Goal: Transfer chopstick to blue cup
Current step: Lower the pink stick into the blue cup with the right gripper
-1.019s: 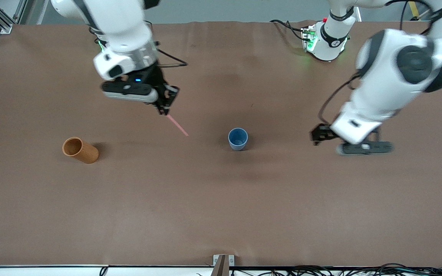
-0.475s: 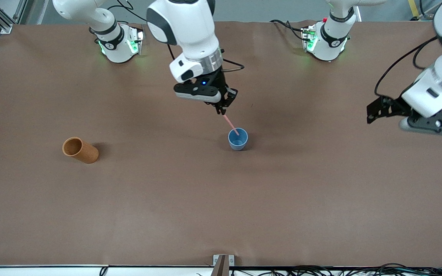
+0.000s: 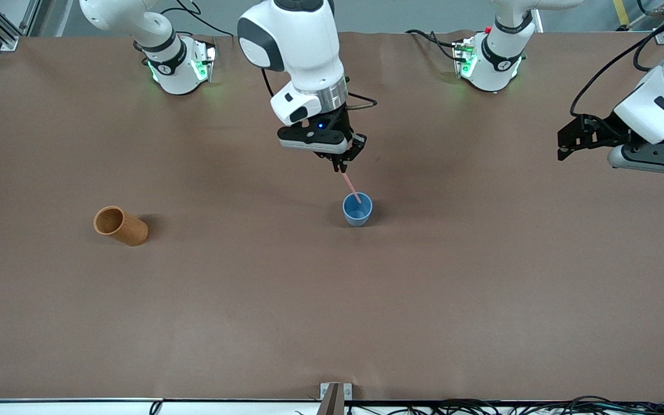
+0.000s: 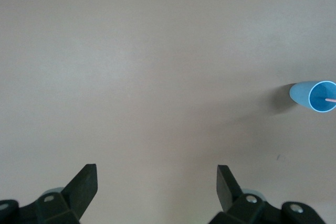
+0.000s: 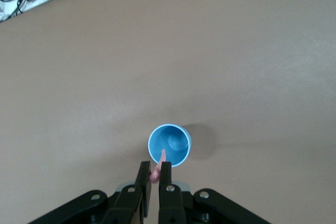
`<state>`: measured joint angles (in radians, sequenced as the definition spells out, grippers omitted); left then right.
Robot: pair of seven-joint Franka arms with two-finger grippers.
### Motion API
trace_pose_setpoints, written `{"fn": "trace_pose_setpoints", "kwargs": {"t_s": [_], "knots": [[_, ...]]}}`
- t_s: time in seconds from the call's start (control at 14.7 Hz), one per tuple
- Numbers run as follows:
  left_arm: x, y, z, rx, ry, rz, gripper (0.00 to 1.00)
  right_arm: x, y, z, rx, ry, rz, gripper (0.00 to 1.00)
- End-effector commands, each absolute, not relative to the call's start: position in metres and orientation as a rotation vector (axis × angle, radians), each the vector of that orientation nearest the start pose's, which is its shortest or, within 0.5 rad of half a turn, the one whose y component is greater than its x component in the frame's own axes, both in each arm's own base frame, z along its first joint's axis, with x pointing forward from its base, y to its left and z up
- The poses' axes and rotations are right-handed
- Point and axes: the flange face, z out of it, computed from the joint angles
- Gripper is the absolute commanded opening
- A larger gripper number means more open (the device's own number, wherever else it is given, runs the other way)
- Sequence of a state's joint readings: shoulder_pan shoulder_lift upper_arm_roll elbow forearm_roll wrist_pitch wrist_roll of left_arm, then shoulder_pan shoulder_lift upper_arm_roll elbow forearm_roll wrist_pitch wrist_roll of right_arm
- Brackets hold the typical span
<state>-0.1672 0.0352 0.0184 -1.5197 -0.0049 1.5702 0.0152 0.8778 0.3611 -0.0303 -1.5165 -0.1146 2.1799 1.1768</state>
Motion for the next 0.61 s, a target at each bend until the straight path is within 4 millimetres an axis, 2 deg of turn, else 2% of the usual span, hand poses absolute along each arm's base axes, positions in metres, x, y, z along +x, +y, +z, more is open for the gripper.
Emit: {"fn": "trace_pose_setpoints", "kwargs": {"t_s": [0.0, 0.14, 0.27, 0.54], "knots": [[0.555, -0.076, 0.637, -3.145, 0.25, -0.03, 1.0, 0.458, 0.529, 0.476, -2.917, 0.393, -0.406, 0.0], [0.559, -0.078, 0.65, -3.152, 0.231, -0.076, 1.0, 0.46, 0.528, 0.474, -2.932, 0.378, -0.438, 0.01], [0.557, -0.074, 0.653, -3.151, 0.236, -0.081, 1.0, 0.461, 0.529, 0.468, -2.94, 0.376, -0.434, 0.03], [0.556, -0.073, 0.655, -3.153, 0.219, -0.083, 1.0, 0.462, 0.53, 0.461, -2.952, 0.365, -0.433, 0.18]]}}
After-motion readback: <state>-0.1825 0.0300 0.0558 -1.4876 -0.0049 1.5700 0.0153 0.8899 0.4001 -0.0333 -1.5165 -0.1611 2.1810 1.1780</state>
